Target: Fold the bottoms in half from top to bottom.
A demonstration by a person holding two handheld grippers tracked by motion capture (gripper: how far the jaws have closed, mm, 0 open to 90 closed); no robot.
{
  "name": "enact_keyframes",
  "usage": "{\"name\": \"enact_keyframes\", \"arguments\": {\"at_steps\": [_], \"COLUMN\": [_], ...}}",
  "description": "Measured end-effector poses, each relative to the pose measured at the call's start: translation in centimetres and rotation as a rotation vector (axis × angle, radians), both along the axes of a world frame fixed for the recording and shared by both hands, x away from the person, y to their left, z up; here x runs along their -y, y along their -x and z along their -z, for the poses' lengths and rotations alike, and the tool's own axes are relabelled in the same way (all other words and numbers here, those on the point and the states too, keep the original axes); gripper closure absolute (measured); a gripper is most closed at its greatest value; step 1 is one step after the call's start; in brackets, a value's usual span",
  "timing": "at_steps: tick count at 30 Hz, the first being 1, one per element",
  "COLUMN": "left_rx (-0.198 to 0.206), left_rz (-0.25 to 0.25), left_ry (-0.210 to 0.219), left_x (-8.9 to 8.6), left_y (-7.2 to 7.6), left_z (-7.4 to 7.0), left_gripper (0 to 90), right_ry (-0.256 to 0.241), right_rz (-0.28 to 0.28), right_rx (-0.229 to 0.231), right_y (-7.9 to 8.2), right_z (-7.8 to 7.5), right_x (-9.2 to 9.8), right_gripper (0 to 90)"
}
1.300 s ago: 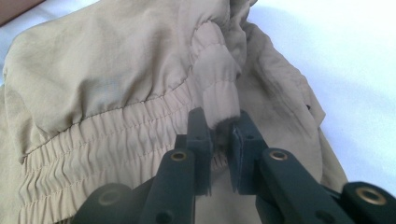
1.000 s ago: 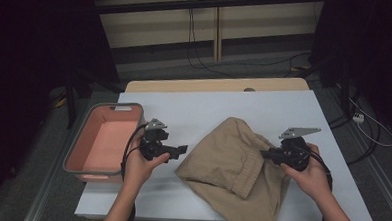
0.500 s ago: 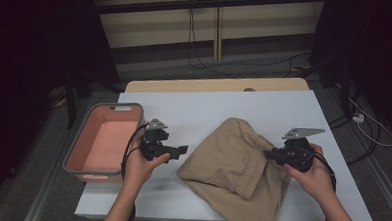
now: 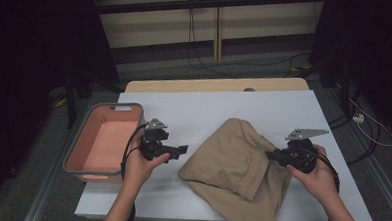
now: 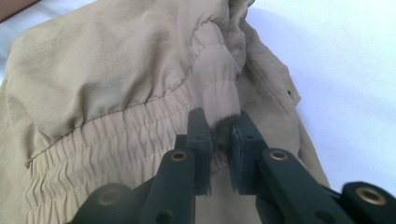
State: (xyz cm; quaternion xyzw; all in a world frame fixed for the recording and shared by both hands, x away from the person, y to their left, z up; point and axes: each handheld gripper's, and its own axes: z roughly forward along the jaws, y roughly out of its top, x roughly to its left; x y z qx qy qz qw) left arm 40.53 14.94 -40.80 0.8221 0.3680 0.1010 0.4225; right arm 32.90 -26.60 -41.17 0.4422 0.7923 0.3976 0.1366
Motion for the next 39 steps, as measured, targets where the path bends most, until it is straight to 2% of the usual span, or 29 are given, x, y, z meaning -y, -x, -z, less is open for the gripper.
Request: {"name": "enact_keyframes", "arguments": {"at_steps": [18, 23, 31, 33, 34, 39], "left_rx": [0.0, 0.007, 0.003, 0.007, 0.0, 0.0], "left_rz": [-0.006, -0.013, -0.002, -0.014, -0.006, -0.007], "left_ry": [0.01, -0.002, 0.004, -0.002, 0.012, 0.01], "left_x": [0.1, 0.15, 0.14, 0.16, 0.12, 0.1], "left_y": [0.07, 0.1, 0.05, 0.09, 0.06, 0.07], "left_z": [-0.07, -0.06, -0.02, -0.04, -0.04, -0.06], "left_gripper": [8.0, 8.0, 8.0, 8.0, 8.0, 8.0], "right_ry": [-0.01, -0.012, -0.008, -0.009, -0.01, -0.009], "right_rz": [0.004, 0.003, 0.002, 0.002, 0.002, 0.003], "right_rx": [0.005, 0.006, 0.008, 0.009, 0.008, 0.009], "right_y": [0.52, 0.65, 0.79, 0.81, 0.81, 0.82], "right_z": [-0.46, -0.58, -0.67, -0.67, -0.64, -0.63], "right_x": [0.55, 0.71, 0.71, 0.73, 0.73, 0.7], "right_gripper": [80.8, 80.8, 80.8, 80.8, 80.8, 80.8]}}
